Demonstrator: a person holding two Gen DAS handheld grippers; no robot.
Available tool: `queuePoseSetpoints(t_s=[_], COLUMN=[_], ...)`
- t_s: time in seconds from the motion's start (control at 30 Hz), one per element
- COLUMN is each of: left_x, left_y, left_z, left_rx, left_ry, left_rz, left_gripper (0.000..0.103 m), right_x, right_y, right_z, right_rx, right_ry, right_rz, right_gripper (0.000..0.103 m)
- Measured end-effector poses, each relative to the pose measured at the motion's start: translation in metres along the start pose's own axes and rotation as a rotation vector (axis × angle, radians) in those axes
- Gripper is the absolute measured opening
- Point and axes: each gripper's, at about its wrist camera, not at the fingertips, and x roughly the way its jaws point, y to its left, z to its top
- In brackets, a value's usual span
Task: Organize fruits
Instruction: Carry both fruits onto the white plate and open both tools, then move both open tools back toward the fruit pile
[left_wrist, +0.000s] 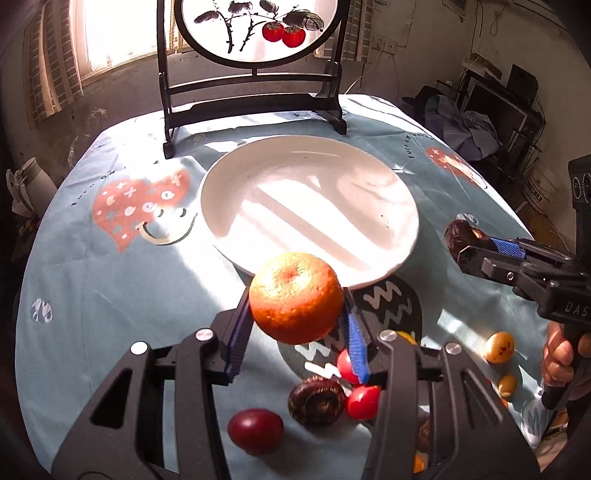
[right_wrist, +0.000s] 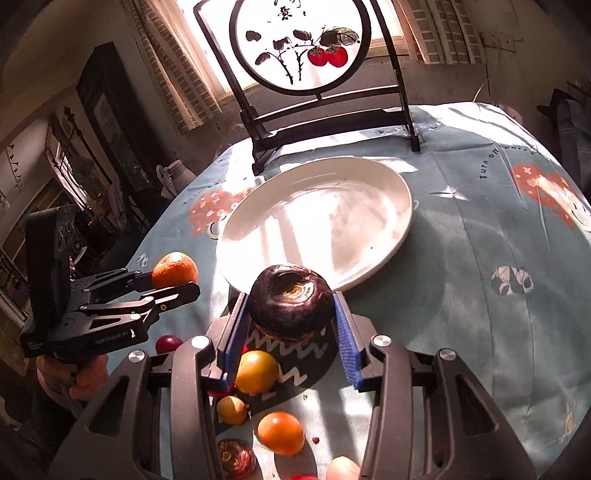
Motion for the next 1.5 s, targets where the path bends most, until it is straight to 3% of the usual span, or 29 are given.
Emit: queuePoseSetpoints(t_s=[0.2, 0.43, 0.47, 0.53, 0.63, 0.77, 0.87, 1.03, 1.13, 1.23, 1.33, 1.5], left_x=[0.065, 0.088, 0.085, 0.068, 0.033, -0.022, -0.054, -0.086, -0.088, -0.084, -0.077, -0.084], left_y=[0.002, 0.007, 0.007, 0.009, 0.009, 0.003, -0.004, -0.016, -0.03, -0.043, -0.052, -0.059], left_z=[0.034, 0.035, 0.035, 0.034, 0.029, -0.004, -0.042, -0.113, -0.146, -0.168, -0.176, -0.18], left_rx=[0.005, -0.003, -0.005, -0.014, -0.026, -0.024, -0.035, -0.099, -0.091, -0.067, -0.009, 0.038], left_ry=[0.099, 0.145, 0.137, 0.087, 0.016, -0.068, -0.098, -0.13, -0.115, -0.112, -0.1, -0.151], left_rz=[0.046, 0.057, 0.064, 0.077, 0.086, 0.13, 0.15, 0.076, 0.026, 0.024, 0.077, 0.053], left_gripper=[0.046, 0.048, 0.053, 0.073, 0.082, 0.095, 0.099, 0.101, 0.101, 0.101, 0.101, 0.101], right_x=[0.069, 0.103, 0.1, 0.087, 0.049, -0.016, -0.057, -0.097, -0.103, -0.099, -0.091, -0.08], right_y=[-0.005, -0.006, -0.005, -0.004, 0.0, 0.002, 0.006, 0.021, 0.033, 0.038, 0.039, 0.043], right_z=[0.034, 0.036, 0.035, 0.036, 0.029, -0.006, -0.049, -0.128, -0.157, -0.165, -0.169, -0.175], right_rx=[-0.052, -0.096, -0.099, -0.091, -0.071, -0.035, -0.028, -0.072, -0.114, -0.126, -0.128, -0.153], right_ry=[0.128, 0.202, 0.198, 0.17, 0.101, 0.014, -0.037, -0.097, -0.102, -0.096, -0.083, -0.078], right_rz=[-0.094, -0.132, -0.134, -0.126, -0.094, -0.073, -0.049, -0.024, -0.054, -0.075, -0.09, -0.145], right_gripper=[0.045, 0.048, 0.05, 0.05, 0.051, 0.066, 0.067, 0.067, 0.067, 0.067, 0.067, 0.067])
